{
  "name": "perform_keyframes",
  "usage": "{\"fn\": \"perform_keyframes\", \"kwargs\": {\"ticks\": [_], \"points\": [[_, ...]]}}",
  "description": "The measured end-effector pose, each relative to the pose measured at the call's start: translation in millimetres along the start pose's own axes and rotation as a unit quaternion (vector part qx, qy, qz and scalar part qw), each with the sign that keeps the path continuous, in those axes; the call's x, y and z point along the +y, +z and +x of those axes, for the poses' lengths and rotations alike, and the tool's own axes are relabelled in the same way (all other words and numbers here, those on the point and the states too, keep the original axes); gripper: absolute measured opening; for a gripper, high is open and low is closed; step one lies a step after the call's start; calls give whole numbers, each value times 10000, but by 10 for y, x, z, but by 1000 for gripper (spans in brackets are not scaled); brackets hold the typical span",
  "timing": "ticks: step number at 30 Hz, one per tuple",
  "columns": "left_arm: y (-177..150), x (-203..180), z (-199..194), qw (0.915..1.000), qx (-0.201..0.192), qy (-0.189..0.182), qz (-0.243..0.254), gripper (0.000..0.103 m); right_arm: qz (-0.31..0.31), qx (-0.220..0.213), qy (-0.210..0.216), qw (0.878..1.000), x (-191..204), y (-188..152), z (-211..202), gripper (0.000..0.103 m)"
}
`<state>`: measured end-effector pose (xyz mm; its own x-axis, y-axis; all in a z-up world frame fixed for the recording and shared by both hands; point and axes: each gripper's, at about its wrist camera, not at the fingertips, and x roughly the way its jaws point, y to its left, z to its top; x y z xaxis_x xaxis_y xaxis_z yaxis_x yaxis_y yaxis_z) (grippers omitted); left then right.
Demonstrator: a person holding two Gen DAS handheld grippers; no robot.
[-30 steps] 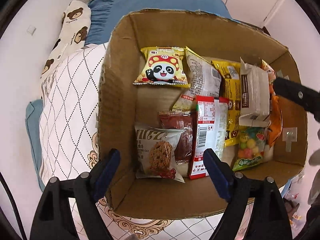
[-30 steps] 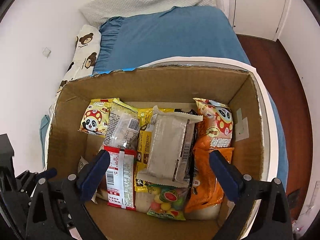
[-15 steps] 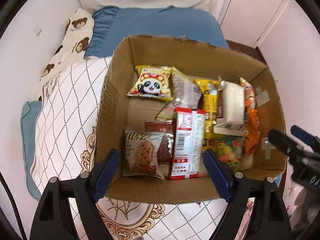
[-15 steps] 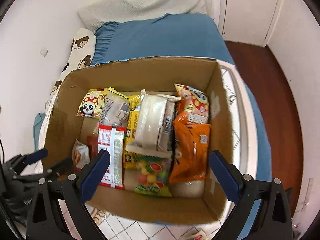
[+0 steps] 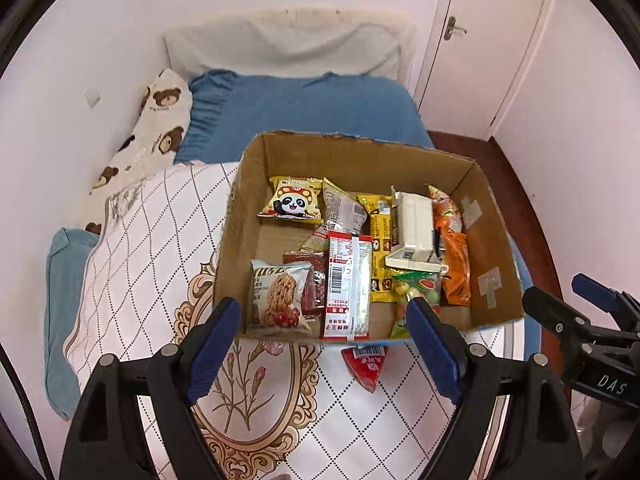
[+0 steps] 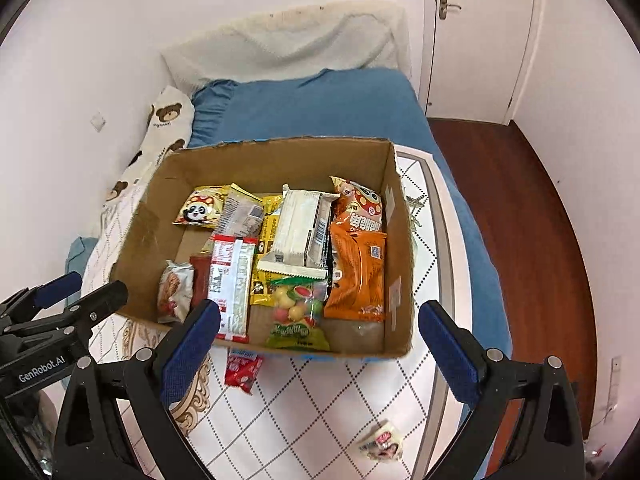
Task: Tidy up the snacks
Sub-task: 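Move both tools back over the last snacks on the bed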
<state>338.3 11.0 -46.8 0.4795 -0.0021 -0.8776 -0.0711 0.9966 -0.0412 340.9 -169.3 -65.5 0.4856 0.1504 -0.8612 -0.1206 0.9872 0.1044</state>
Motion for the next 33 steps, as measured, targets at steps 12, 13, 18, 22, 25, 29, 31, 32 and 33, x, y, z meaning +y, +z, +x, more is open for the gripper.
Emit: {"fn": "perform_keyframes", "kwargs": {"ticks": [12, 13, 18, 22, 25, 29, 31, 32, 33], "points": [[-365, 2, -582, 9988, -493, -14, 32, 85, -26, -577, 122, 9983, 81, -349, -739, 101], [-382, 3, -622, 9986, -526, -28, 18, 85, -1, -629, 151, 9979, 84, -380, -811, 101], [-456, 7, -800, 9976, -692, -25, -13, 85, 65, -751, 347, 9966, 107, -498, -1021, 101], [-539, 14, -734, 9981, -614, 82, 25, 85, 231, -717, 367, 9965, 54, -613, -995, 101], [-667, 47, -514, 9993, -335, 139, -1, 85, 608, -434, 371, 9965, -132, -754, -781, 101], [-822, 44, -20, 9994, 354, 54, 29, 85, 1324, 82, 289, 9907, -520, -1031, -336, 101], [-862, -7, 260, 9977, 664, 40, 140, 85, 1635, 288, 246, 9858, -699, -1158, -138, 101], [-869, -36, 383, 9964, 824, 14, 180, 85, 1807, 405, 191, 9825, -801, -1232, -28, 101], [-869, -68, 467, 9955, 928, -23, 212, 85, 1952, 475, 193, 9794, -888, -1298, 60, 101]]}}
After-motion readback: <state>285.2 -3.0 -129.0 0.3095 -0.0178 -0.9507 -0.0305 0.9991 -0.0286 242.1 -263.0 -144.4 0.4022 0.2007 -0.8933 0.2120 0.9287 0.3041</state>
